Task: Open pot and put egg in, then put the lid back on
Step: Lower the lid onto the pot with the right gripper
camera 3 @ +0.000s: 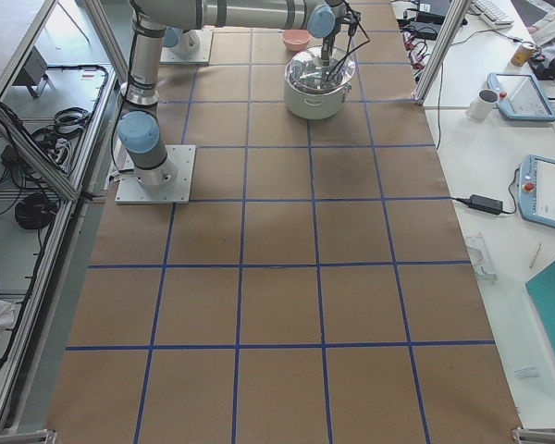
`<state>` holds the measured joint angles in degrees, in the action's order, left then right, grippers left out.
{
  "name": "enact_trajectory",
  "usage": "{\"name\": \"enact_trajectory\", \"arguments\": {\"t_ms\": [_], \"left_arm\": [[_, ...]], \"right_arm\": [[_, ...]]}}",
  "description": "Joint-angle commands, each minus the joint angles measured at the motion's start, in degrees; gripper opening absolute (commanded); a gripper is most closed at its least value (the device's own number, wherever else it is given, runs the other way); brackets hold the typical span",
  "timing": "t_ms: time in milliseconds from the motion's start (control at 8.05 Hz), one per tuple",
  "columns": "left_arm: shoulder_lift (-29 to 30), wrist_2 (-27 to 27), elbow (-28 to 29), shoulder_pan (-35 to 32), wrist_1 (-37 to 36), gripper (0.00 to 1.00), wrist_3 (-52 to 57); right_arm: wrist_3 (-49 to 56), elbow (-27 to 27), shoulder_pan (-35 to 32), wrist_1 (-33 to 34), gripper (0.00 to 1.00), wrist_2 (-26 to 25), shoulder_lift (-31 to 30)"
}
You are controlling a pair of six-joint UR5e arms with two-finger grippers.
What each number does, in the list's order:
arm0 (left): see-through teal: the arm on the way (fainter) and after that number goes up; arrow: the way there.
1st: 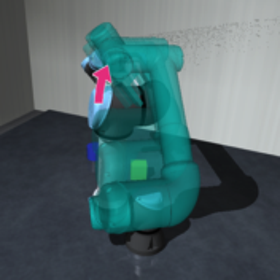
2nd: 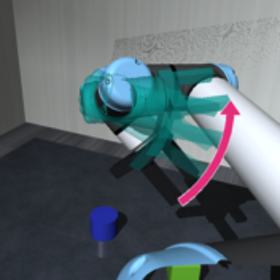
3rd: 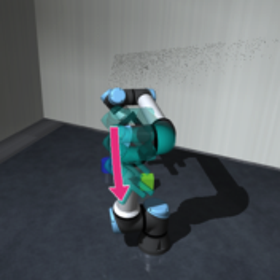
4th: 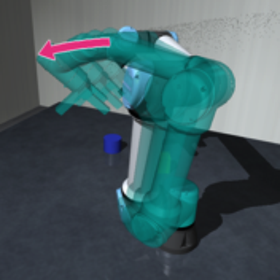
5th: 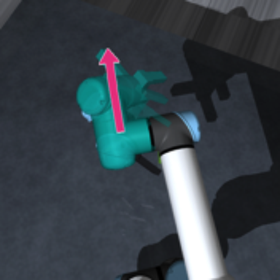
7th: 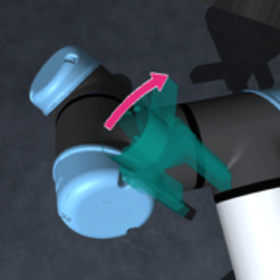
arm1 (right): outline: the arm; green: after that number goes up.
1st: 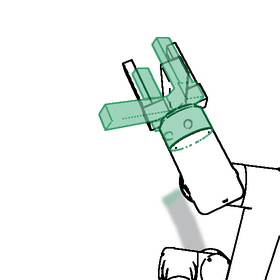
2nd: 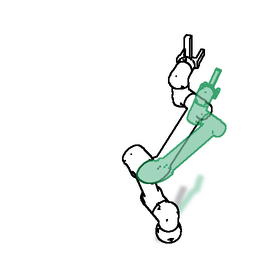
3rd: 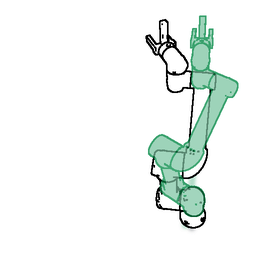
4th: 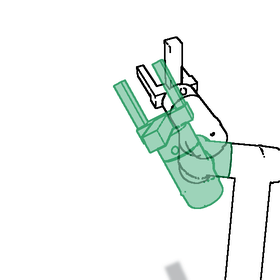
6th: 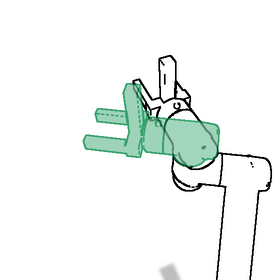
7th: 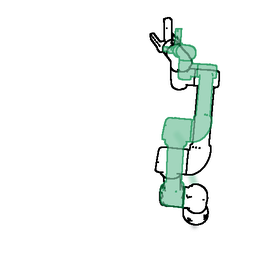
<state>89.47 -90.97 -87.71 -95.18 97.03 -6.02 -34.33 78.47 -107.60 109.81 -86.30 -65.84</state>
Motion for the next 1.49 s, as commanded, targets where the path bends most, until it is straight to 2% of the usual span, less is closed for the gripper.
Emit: {"name": "enact_trajectory", "arguments": {"t_ms": [0,373,746,1367], "left_arm": [[0.0,0.0,0.0,0.0,0.0,1.0,0.0],[0.0,0.0,0.0,0.0,0.0,1.0,0.0],[0.0,0.0,0.0,0.0,0.0,1.0,0.0],[0.0,0.0,0.0,0.0,0.0,1.0,0.0]], "right_arm": [[2.1,1.3,-0.2,-0.1,0.17,0.6,0.2],[1.1,1.4,-0.6,-0.3,0.2,2.6,0.1],[2.3,1.5,-0.8,-0.3,0.21,2.4,0.2],[3.0,2.2,-0.8,-0.3,0.36,2.5,0.2]]}}
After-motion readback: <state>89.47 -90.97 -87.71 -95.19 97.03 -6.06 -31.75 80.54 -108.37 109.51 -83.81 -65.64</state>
